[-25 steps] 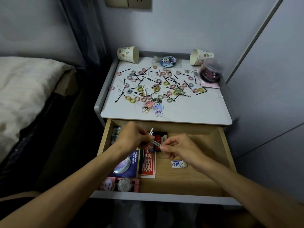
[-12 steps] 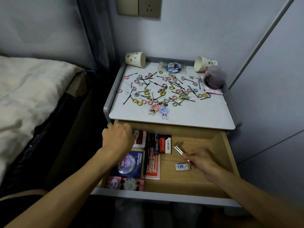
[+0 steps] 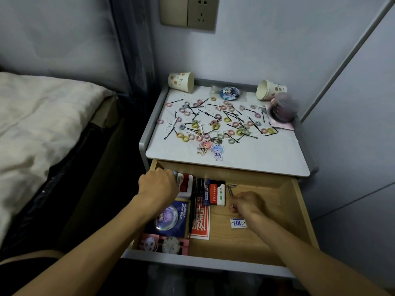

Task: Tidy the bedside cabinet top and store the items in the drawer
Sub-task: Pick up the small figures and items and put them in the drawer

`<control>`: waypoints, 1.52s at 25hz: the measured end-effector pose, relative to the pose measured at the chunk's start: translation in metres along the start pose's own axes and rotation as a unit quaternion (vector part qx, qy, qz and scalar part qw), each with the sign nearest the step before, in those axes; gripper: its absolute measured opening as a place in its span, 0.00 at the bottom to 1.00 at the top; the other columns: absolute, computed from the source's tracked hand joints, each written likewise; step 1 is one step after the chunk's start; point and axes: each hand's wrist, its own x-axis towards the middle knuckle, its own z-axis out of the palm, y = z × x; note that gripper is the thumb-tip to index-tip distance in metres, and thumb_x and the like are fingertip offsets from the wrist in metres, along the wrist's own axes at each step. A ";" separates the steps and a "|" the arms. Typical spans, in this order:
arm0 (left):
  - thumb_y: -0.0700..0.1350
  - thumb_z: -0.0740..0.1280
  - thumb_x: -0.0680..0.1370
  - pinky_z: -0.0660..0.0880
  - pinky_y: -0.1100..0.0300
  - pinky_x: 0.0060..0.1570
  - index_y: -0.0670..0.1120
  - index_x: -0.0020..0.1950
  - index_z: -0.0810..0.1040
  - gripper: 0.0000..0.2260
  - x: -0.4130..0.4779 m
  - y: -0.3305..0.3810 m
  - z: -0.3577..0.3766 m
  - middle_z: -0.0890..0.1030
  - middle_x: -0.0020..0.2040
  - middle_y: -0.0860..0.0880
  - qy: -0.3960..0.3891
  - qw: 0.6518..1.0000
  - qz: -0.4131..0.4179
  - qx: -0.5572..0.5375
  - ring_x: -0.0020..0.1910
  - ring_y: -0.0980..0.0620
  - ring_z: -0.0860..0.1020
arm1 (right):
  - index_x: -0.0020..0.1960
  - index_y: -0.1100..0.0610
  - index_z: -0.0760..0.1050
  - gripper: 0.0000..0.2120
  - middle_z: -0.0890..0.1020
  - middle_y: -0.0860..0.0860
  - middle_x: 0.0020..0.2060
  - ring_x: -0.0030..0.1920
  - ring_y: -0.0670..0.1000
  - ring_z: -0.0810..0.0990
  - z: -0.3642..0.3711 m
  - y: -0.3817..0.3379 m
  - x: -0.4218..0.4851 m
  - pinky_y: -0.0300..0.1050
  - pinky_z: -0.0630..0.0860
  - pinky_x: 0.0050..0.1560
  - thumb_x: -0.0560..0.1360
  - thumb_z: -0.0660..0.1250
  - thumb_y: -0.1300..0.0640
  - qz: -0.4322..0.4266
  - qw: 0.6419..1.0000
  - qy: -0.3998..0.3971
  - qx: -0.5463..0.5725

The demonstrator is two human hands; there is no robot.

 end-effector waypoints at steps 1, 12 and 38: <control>0.49 0.59 0.81 0.66 0.55 0.43 0.44 0.60 0.75 0.13 0.000 0.001 0.000 0.80 0.57 0.44 -0.001 1.000 0.003 0.006 0.55 0.42 0.80 | 0.51 0.62 0.78 0.05 0.83 0.57 0.38 0.29 0.48 0.77 0.002 0.000 0.000 0.33 0.70 0.22 0.78 0.67 0.61 -0.020 1.000 -0.002 -0.007; 0.48 0.57 0.82 0.70 0.54 0.47 0.44 0.61 0.75 0.13 0.000 0.003 -0.003 0.80 0.58 0.44 -0.009 0.999 0.011 0.036 0.56 0.41 0.79 | 0.41 0.55 0.76 0.07 0.84 0.60 0.48 0.48 0.58 0.82 0.011 -0.006 0.010 0.56 0.80 0.54 0.77 0.67 0.64 -0.136 0.988 0.037 -0.063; 0.49 0.58 0.82 0.66 0.56 0.45 0.45 0.60 0.76 0.13 0.000 0.006 -0.005 0.80 0.57 0.44 -0.017 0.998 0.016 0.052 0.56 0.42 0.79 | 0.31 0.56 0.77 0.16 0.77 0.49 0.25 0.25 0.46 0.76 -0.019 0.001 0.008 0.35 0.65 0.22 0.74 0.71 0.51 -0.223 0.932 0.050 -0.282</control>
